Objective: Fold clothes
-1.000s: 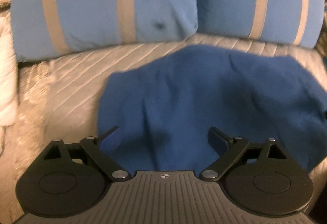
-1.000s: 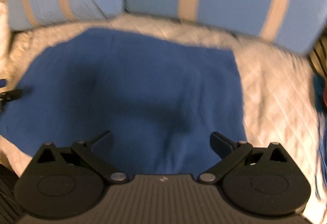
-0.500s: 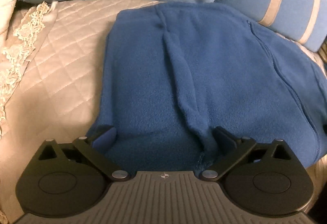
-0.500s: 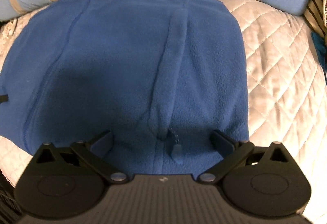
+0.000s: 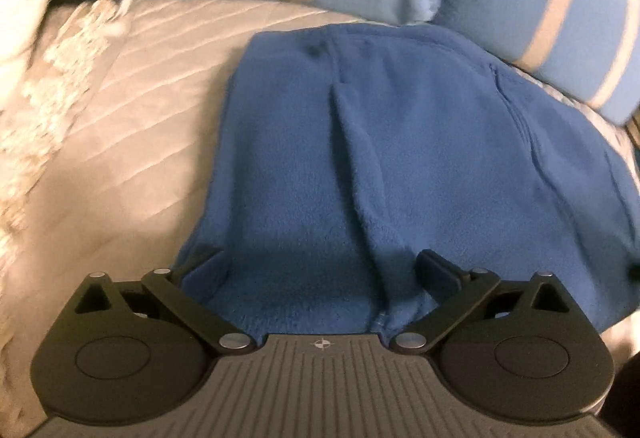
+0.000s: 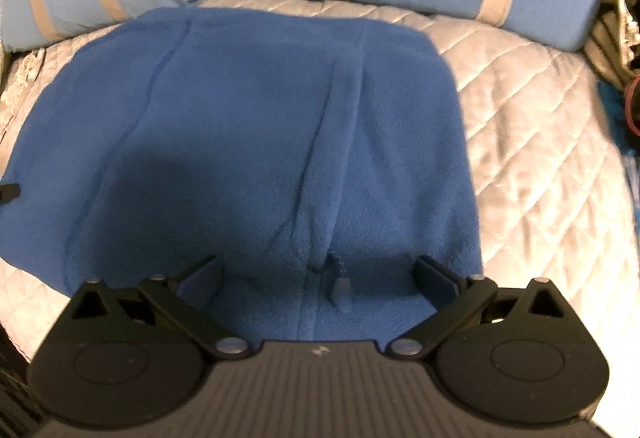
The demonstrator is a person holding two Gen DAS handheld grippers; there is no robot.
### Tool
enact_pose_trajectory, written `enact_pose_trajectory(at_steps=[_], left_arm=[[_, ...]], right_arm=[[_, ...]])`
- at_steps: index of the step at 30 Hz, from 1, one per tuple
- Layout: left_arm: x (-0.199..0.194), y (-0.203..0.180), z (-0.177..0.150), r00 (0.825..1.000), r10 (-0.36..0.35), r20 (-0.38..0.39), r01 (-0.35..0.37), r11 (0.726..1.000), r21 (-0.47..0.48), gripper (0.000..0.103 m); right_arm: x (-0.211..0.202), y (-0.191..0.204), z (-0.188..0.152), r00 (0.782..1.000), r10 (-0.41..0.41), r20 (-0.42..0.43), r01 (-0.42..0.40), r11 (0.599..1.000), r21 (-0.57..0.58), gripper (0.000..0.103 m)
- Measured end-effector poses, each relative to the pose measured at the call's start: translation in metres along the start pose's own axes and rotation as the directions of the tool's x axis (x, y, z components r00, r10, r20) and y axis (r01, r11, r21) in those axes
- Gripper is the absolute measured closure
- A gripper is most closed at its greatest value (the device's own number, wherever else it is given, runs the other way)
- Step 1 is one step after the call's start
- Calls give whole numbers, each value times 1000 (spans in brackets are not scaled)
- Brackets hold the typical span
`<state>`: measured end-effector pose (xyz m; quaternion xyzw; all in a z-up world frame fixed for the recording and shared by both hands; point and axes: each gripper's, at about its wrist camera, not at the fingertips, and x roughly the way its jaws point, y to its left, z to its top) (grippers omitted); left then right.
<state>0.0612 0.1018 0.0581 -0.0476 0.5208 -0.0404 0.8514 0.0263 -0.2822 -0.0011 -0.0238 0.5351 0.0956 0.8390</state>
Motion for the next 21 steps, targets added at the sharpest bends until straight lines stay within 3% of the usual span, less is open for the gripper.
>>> enact_pose_trajectory(at_steps=[3,9,13,16,21], left_arm=[[-28,-19,10,1000,-7,-26,8,999,32,0],[-34,-65,6,992,-41,-121,51,996,75,0],[10,-83,-9,978,32,-207,-5,991,131,0],[24,-85,-24,984,58,-167,-31,986,163,0],[22,-86,-40,992,67,-104,-45,979,200,0]], right_arm=[[-22,9,11,1000,16,-6,-16,1000,16,1],[-32,50,24,996,60,-69,-59,998,8,1],[-4,80,21,991,35,-126,-39,999,-31,1],[30,92,9,985,-2,-175,-10,998,-65,1],[39,102,-1,992,-36,-125,26,996,-85,1]])
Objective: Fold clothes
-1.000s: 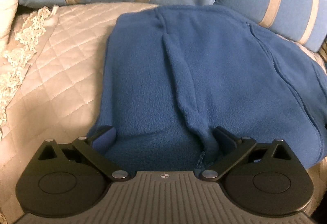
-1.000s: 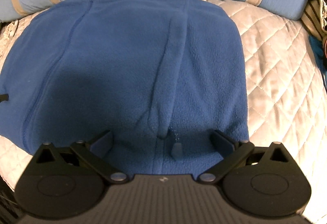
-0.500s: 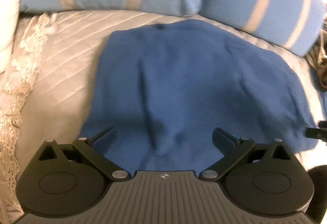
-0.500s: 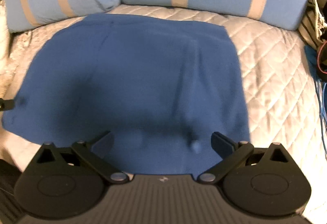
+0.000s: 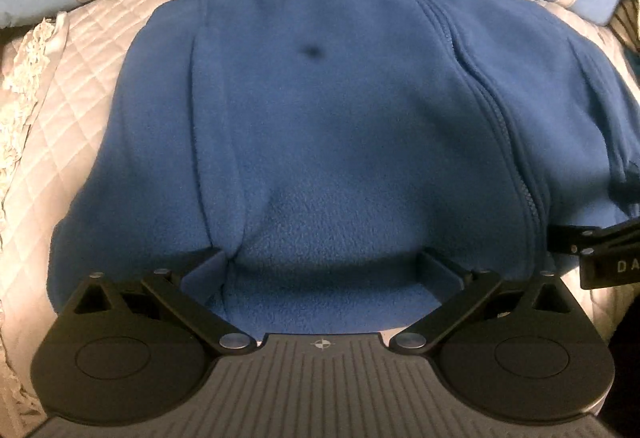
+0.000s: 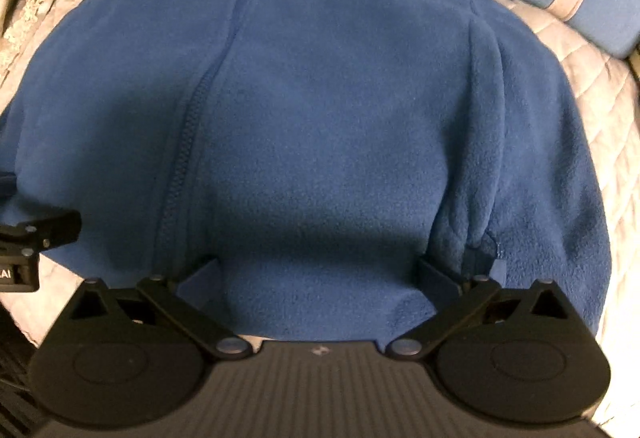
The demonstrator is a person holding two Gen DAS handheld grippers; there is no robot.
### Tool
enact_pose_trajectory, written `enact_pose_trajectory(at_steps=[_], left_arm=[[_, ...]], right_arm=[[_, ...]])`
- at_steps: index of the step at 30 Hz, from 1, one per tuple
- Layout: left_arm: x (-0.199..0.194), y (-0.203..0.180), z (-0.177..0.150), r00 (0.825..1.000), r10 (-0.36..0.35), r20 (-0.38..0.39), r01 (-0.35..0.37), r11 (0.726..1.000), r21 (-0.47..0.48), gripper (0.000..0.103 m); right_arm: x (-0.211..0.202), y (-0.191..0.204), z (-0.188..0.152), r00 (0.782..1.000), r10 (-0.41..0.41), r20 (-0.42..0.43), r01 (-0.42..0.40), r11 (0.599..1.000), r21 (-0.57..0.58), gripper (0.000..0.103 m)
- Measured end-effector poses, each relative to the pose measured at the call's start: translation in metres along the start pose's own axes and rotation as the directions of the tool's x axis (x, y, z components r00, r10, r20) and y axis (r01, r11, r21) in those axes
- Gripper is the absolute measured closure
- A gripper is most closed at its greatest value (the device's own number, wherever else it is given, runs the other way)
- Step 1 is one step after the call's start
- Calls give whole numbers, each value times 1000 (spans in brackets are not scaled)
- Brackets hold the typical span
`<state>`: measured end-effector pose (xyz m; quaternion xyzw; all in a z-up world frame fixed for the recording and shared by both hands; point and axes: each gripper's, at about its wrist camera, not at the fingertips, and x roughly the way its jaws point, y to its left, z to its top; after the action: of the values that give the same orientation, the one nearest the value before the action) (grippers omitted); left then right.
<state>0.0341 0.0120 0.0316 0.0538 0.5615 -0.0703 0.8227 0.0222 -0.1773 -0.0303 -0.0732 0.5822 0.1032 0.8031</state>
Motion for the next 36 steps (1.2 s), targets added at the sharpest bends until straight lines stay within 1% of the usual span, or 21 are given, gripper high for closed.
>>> enact_pose_trajectory(at_steps=[2,8,10,12,15,18,20,21,23,25,28,29,30,32,34,36], left_arm=[[-2,0,-2,1000,0,14,0,1000,0,0],[-6,1,-5,999,-2,48,2,1000,2,0],[-6,5,1,999,-15,46,15,1000,-3,0],[-8,10,7,999,-31,42,31,999,-7,0],[-18,17,5,997,-70,36,70,997,-10,0],[-30,31,7,992,-119,44,121,992,-28,0],[-40,43,8,988,-141,56,144,988,-54,0],[-46,50,8,987,-147,71,151,987,-63,0],[-54,61,9,989,-109,96,115,991,-63,0],[-55,74,9,992,-74,106,82,994,-75,0],[-41,95,7,992,-98,83,108,985,-133,0],[-34,100,5,994,-87,70,96,984,-147,0],[-26,105,2,995,-77,58,85,984,-159,0],[-12,112,-4,996,-74,54,82,983,-166,0],[-8,118,-10,990,-106,95,122,976,-181,0],[-9,116,-12,988,-111,107,129,976,-175,0]], right_arm=[[-1,3,-3,1000,-11,15,11,1000,-6,2],[-8,5,-13,998,0,66,1,1000,-24,2],[-13,3,-18,996,9,89,-6,999,-34,2],[-18,-1,-21,993,35,110,-30,999,-41,2],[-32,-19,-30,988,92,120,-87,995,-52,2],[-51,-40,-37,983,151,105,-153,988,6,2],[-65,-56,-39,979,171,112,-176,984,31,2],[-70,-66,-38,980,156,120,-162,986,40,2],[-78,-87,-37,983,124,139,-133,989,64,2],[-77,-109,-37,982,126,139,-143,983,113,2],[-65,-132,-38,974,187,125,-208,959,191,2],[-61,-139,-39,970,209,122,-231,949,215,2],[-54,-142,-39,970,216,115,-237,946,223,2],[-41,-147,-41,974,201,103,-219,949,228,2],[-32,-150,-42,977,194,92,-211,948,240,2],[-30,-151,-42,977,198,84,-213,945,249,2]])
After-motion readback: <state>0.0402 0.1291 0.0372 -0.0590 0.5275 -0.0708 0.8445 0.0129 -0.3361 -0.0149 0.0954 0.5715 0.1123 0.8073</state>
